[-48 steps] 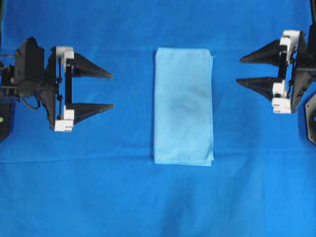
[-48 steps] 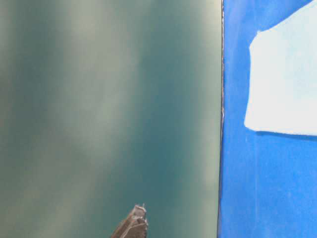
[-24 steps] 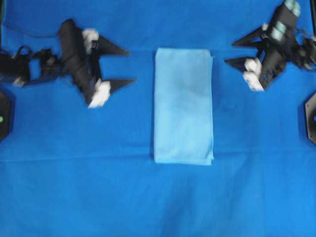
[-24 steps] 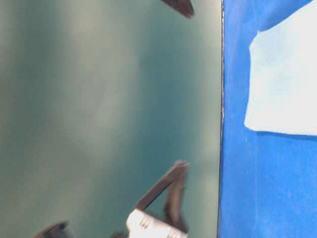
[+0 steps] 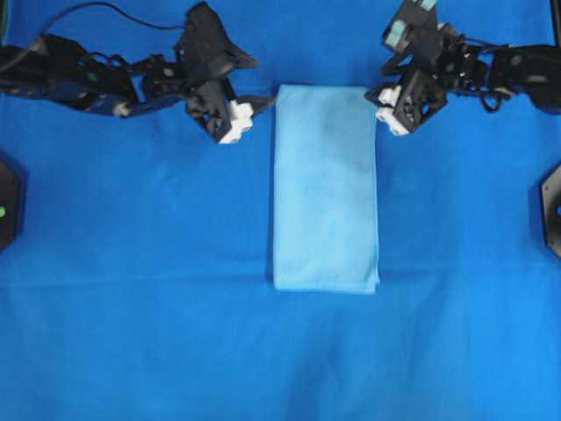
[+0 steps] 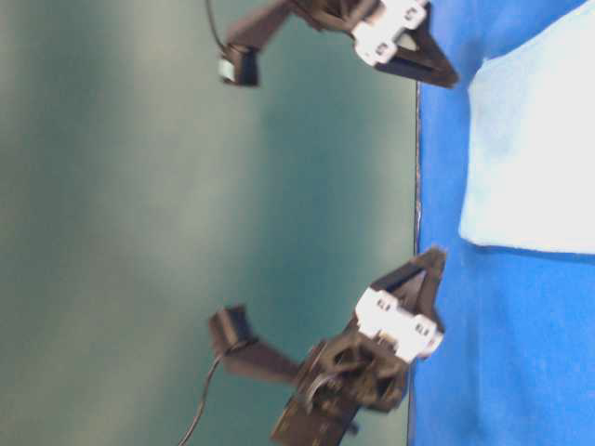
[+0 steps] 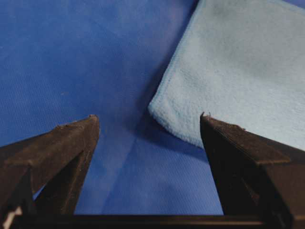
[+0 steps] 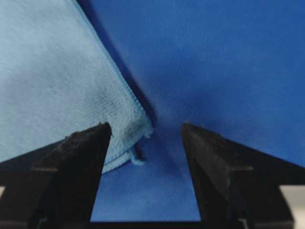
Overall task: Fold the light blue towel.
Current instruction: 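Move both grippers to the top corners of the folded towel, then grasp the top corners and fold the towel down onto its bottom half, then open both grippers and pull them back from the folded towel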
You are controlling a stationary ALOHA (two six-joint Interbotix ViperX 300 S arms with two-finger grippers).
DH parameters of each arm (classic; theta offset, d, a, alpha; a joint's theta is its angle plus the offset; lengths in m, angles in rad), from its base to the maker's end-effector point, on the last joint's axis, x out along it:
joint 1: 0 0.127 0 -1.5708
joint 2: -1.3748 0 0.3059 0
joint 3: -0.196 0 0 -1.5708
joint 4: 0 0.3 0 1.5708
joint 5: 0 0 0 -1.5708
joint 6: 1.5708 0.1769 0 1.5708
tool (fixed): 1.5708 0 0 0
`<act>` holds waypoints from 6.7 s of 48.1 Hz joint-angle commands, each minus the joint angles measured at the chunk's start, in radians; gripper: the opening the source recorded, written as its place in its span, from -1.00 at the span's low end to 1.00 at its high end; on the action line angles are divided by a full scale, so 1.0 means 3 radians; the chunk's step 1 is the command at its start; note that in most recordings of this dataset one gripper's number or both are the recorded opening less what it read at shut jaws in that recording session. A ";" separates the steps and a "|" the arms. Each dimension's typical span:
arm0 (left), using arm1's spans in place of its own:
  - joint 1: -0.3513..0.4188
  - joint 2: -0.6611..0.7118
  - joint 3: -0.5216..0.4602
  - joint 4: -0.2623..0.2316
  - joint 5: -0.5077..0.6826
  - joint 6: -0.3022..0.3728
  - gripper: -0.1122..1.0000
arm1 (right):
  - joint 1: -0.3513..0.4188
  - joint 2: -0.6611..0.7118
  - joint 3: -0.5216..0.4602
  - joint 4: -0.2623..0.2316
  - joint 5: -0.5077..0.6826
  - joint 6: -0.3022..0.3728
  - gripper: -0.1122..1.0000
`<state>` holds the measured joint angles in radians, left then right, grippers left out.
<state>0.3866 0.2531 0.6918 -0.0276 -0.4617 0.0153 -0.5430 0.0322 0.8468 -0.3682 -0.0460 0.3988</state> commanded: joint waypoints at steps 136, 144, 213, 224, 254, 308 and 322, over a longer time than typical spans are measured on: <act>-0.1406 -0.0404 0.0072 0.0000 0.0885 -0.0015 -0.75 | 0.1754 -0.0803 0.0256 0.0169 0.0885 0.0895 -0.74; -0.1565 -0.0261 0.0072 0.0000 0.0747 -0.0056 -0.75 | 0.1882 -0.0557 0.0271 0.0169 0.0557 0.1033 -0.74; -0.1498 -0.1820 0.0583 0.0000 0.0900 0.0261 0.44 | 0.2490 -0.1616 -0.0087 -0.0297 0.1289 0.1058 0.26; -0.1309 -0.2531 0.1018 0.0000 0.0879 0.0271 0.44 | 0.2383 -0.2224 0.0107 -0.0675 0.1345 0.1058 0.25; -0.1074 -0.4224 0.2061 0.0000 0.1094 0.0215 0.39 | 0.2020 -0.3932 0.1191 -0.0844 0.1263 0.1135 0.25; -0.1074 -0.4443 0.2219 0.0000 0.1145 0.0118 0.39 | 0.1866 -0.3901 0.1396 -0.0833 0.1012 0.1191 0.25; -0.1074 -0.4443 0.2219 0.0000 0.1145 0.0118 0.39 | 0.1871 -0.3896 0.1396 -0.0833 0.1012 0.1186 0.25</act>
<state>0.0614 -1.0861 1.3714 -0.0276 -0.1135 0.0522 0.0199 -1.1505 1.2778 -0.6197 0.2669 0.7547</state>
